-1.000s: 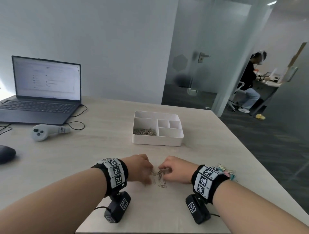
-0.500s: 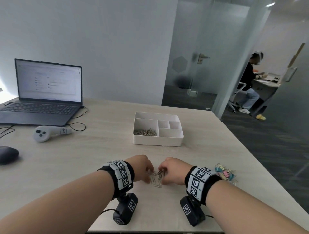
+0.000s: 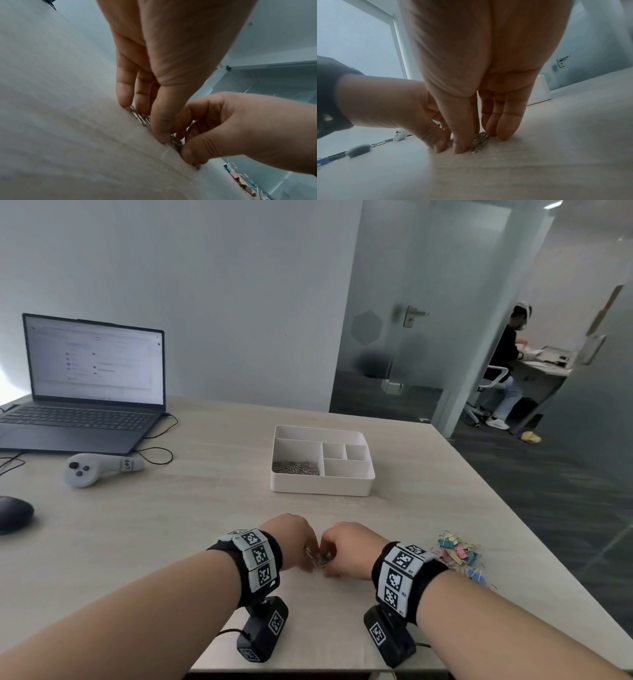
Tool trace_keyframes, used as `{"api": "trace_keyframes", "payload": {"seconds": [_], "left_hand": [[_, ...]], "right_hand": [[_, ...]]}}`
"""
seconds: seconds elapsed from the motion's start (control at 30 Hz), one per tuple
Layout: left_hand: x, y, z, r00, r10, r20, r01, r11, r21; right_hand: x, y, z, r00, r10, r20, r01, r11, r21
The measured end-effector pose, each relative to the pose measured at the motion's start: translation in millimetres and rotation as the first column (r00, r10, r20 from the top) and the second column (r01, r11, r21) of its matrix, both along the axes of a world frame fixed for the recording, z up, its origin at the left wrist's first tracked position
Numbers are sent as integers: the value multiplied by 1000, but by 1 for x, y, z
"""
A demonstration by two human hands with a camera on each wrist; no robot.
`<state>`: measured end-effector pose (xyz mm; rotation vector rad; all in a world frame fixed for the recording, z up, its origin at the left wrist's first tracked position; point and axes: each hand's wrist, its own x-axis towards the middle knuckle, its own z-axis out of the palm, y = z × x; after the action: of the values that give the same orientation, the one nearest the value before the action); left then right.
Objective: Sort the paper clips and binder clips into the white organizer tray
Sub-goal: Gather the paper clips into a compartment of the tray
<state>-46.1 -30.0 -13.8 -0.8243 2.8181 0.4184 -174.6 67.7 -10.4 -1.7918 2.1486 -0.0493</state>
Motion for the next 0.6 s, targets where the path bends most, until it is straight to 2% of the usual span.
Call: {"api": "trace_keyframes", "payload": {"seconds": [0.17,0.37,0.6], "left_hand": [[-2,3,3,999,36,8,-36,999,0],[-9,4,7,996,15,93,-9,998,-69],[-20,-3,3,990,-1,138,9,998,-59]], "right_hand": [[1,-4,1,999,-15,-42,15,1000,-5],[1,-9,1,998,-42,-37,43,999,4],[-3,-18,1,997,-64,-30,66,996,63]]}}
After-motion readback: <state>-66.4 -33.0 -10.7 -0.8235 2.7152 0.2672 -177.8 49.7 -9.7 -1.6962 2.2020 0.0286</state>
